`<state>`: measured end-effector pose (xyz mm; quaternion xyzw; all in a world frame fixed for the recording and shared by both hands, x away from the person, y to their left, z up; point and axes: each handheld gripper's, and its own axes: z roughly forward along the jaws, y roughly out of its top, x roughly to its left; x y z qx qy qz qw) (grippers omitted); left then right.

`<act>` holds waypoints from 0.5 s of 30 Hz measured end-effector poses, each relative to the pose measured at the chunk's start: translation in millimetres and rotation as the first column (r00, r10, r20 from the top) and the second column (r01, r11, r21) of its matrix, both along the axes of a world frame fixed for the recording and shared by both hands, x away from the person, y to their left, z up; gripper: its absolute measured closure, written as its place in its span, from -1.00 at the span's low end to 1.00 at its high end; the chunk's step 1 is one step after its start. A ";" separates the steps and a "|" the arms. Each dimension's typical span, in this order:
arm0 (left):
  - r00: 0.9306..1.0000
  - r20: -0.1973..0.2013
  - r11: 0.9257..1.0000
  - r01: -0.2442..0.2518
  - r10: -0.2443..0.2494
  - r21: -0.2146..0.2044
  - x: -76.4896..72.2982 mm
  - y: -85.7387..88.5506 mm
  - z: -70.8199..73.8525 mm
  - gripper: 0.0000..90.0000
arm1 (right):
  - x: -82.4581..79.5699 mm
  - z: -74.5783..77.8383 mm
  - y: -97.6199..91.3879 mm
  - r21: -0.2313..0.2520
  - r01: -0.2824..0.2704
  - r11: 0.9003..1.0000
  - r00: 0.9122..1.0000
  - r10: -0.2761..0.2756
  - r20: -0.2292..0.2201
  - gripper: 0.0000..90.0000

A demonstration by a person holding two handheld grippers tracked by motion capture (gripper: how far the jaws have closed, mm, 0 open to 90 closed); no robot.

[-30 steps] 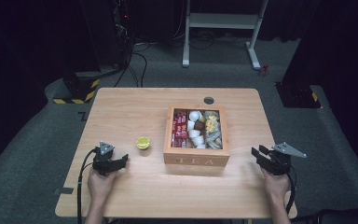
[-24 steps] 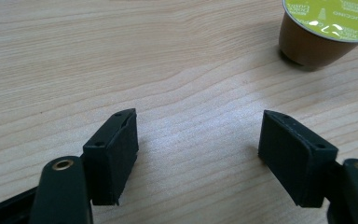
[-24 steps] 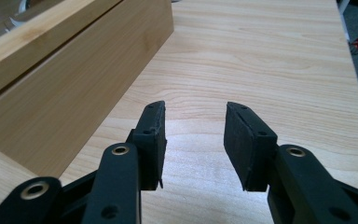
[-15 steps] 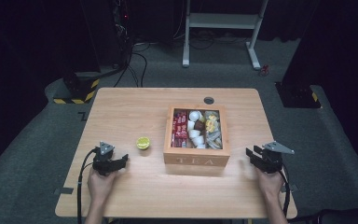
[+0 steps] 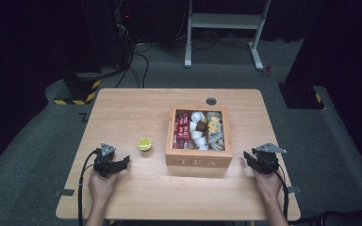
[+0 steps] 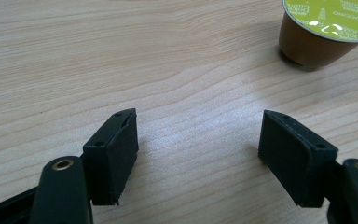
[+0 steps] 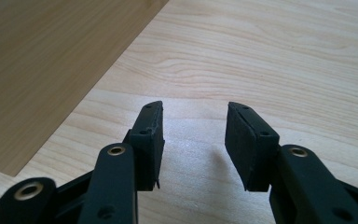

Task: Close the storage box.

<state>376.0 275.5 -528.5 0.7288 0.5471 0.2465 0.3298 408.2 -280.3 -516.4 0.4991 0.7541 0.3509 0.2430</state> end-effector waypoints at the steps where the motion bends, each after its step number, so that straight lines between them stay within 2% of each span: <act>1: 1.000 0.000 1.000 0.000 0.000 0.000 0.0 0.0 0.0 -0.36 | 0.5 -0.8 0.5 -0.003 -0.003 1.000 1.000 0.003 -0.003 0.27; 6: 1.000 0.000 1.000 0.000 0.000 0.000 0.0 0.0 0.0 -0.36 | 1.3 -4.0 4.5 -0.020 -0.009 1.000 1.000 0.009 -0.016 0.26; 10: 1.000 -0.001 1.000 0.000 0.000 -0.001 0.0 0.1 0.0 -0.36 | 2.3 -5.4 7.8 -0.054 -0.011 0.998 1.000 0.010 -0.025 0.22; 15: 1.000 0.001 1.000 0.000 0.000 -0.003 0.1 0.2 -0.1 -0.36 | 3.3 -5.7 4.9 -0.023 -0.001 1.000 0.999 0.000 -0.049 0.08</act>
